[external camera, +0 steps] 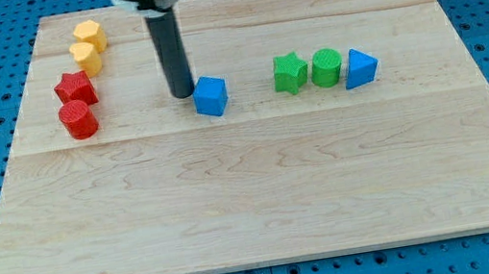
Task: Push the blue cube to the left side of the board
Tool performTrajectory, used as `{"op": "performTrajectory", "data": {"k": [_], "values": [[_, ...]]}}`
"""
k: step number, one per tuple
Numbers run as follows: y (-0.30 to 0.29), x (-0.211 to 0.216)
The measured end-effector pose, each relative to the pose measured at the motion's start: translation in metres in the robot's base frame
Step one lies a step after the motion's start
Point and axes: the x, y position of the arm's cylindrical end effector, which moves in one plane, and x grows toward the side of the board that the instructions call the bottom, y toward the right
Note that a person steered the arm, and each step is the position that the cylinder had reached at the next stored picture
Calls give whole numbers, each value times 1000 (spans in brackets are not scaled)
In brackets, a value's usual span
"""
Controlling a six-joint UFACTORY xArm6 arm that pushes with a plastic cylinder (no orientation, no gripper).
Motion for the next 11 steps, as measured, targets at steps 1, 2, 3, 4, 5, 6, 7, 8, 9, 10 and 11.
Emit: {"op": "performTrajectory", "data": {"k": [1, 2, 3, 4, 5, 6, 7, 8, 9, 10, 11], "values": [[27, -11], [49, -14], [56, 12], [47, 51], [64, 59], [9, 74], [-42, 69], [-85, 75], [-85, 98], [-102, 101], [-126, 101]]}}
